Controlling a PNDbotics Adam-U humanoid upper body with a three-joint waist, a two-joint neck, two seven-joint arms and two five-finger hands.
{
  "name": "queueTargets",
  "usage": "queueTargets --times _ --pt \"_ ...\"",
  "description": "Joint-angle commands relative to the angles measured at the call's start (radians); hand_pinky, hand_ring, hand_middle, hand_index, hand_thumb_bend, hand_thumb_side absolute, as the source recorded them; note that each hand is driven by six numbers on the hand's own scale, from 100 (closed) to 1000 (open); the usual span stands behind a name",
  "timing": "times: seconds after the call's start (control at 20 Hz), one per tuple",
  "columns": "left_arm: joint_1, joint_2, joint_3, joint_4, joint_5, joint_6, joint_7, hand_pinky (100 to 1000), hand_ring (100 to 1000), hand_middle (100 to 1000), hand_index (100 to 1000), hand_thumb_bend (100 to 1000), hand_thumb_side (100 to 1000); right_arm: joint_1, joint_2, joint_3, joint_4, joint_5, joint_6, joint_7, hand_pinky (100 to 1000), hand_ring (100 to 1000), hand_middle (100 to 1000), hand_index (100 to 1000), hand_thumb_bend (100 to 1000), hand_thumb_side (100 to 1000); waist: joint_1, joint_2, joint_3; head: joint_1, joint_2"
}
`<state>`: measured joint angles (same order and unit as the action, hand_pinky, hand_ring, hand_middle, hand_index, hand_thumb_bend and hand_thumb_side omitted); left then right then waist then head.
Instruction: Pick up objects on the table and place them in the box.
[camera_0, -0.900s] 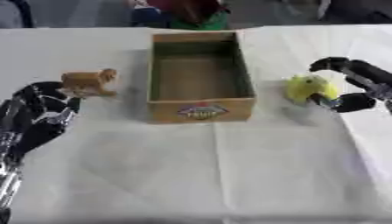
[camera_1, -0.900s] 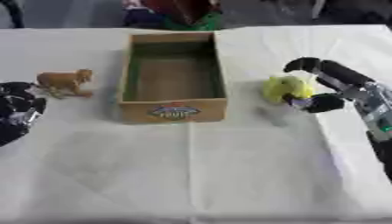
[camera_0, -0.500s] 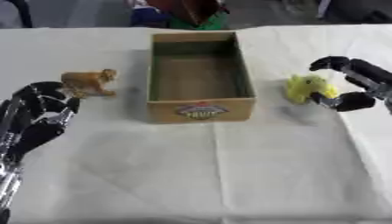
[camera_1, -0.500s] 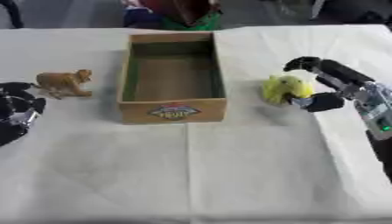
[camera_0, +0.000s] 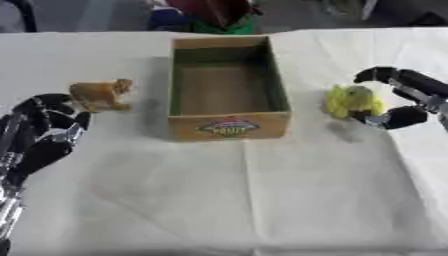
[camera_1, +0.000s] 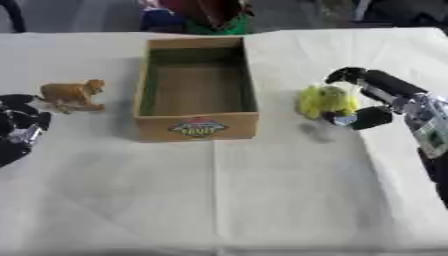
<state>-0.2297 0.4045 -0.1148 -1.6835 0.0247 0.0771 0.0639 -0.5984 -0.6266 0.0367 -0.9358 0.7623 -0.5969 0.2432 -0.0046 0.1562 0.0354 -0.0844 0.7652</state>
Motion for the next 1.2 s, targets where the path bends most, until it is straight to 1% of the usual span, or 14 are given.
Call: queueTargets --times 0.05,0.1,0.15,0.2,0.25,0.3,0.35,0.45,0.5,0.55,0.65,0.8,1.0,1.2 --pt "-0.010 0.013 0.004 -0.012 0.004 -0.001 -0.001 656 567 550 735 370 209 -0.027 -0.016 -0.016 0.045 0.060 0.009 -0.024 881 900 863 895 395 613 0.001 -0.012 0.001 -0.004 0.005" --pt "-0.010 0.013 0.003 -0.012 0.004 -0.001 -0.001 656 567 550 735 370 209 -0.032 -0.013 -0.018 0.059 0.077 0.013 -0.034 871 885 854 889 389 616 0.001 -0.011 0.001 -0.004 0.005" --pt "-0.010 0.012 0.003 -0.012 0.004 -0.001 -0.002 656 567 550 735 370 210 -0.036 -0.010 -0.019 0.071 0.095 0.019 -0.046 823 830 814 862 361 615 0.001 -0.011 0.002 -0.005 0.005" --pt "-0.011 0.011 0.003 -0.012 0.004 -0.001 -0.002 656 567 550 735 370 210 -0.040 -0.006 -0.021 0.081 0.112 0.026 -0.061 809 812 800 854 349 614 0.002 -0.010 0.002 -0.005 0.005" --pt "-0.011 0.011 0.003 -0.012 0.004 -0.001 -0.002 656 567 550 735 369 210 -0.044 -0.002 -0.023 0.088 0.126 0.034 -0.077 760 753 738 816 304 603 0.002 -0.010 0.002 -0.005 0.005" --pt "-0.012 0.011 0.002 -0.012 0.004 -0.001 -0.003 656 567 550 735 369 210 -0.047 0.001 -0.024 0.092 0.139 0.042 -0.095 733 718 699 788 278 595 0.002 -0.009 0.002 -0.005 0.005" --pt "-0.012 0.011 0.003 -0.012 0.004 -0.001 -0.003 656 567 550 735 369 210 -0.049 0.003 -0.025 0.094 0.149 0.048 -0.113 696 651 614 721 218 568 0.002 -0.009 0.002 -0.006 0.005" --pt "-0.011 0.011 0.003 -0.012 0.004 -0.001 -0.002 656 567 550 735 368 211 -0.051 0.007 -0.028 0.089 0.157 0.061 -0.162 641 536 470 565 135 519 0.002 -0.009 0.003 -0.006 0.005" --pt "-0.011 0.011 0.003 -0.012 0.004 -0.001 -0.002 656 567 550 735 368 211 -0.051 0.008 -0.028 0.084 0.156 0.064 -0.188 633 521 450 540 121 509 0.002 -0.009 0.003 -0.006 0.005" --pt "-0.011 0.011 0.003 -0.012 0.004 -0.001 -0.002 656 567 550 735 368 210 -0.052 0.009 -0.028 0.077 0.152 0.065 -0.214 596 467 371 456 100 472 0.002 -0.010 0.003 -0.005 0.005" --pt "-0.011 0.012 0.003 -0.012 0.004 -0.001 -0.002 657 568 550 735 367 210 -0.056 0.007 -0.025 0.053 0.138 0.061 -0.262 580 447 334 416 100 449 0.000 -0.011 0.003 -0.005 0.005" --pt "-0.011 0.012 0.002 -0.012 0.005 -0.001 -0.002 656 568 550 735 368 210 -0.068 0.006 -0.012 0.002 0.097 0.042 -0.304 575 440 319 404 100 423 -0.001 -0.013 0.002 -0.006 0.004" --pt "-0.011 0.013 0.002 -0.012 0.005 -0.001 -0.003 656 568 550 735 368 209 -0.106 0.005 0.018 -0.089 0.028 0.009 -0.295 577 443 315 403 100 394 -0.002 -0.016 0.004 -0.007 0.004" --pt "-0.011 0.013 -0.001 -0.012 0.006 0.000 -0.005 656 568 550 735 367 208 -0.183 0.019 0.064 -0.151 -0.046 -0.012 -0.245 584 450 321 410 100 390 -0.002 -0.020 0.008 -0.012 0.005"
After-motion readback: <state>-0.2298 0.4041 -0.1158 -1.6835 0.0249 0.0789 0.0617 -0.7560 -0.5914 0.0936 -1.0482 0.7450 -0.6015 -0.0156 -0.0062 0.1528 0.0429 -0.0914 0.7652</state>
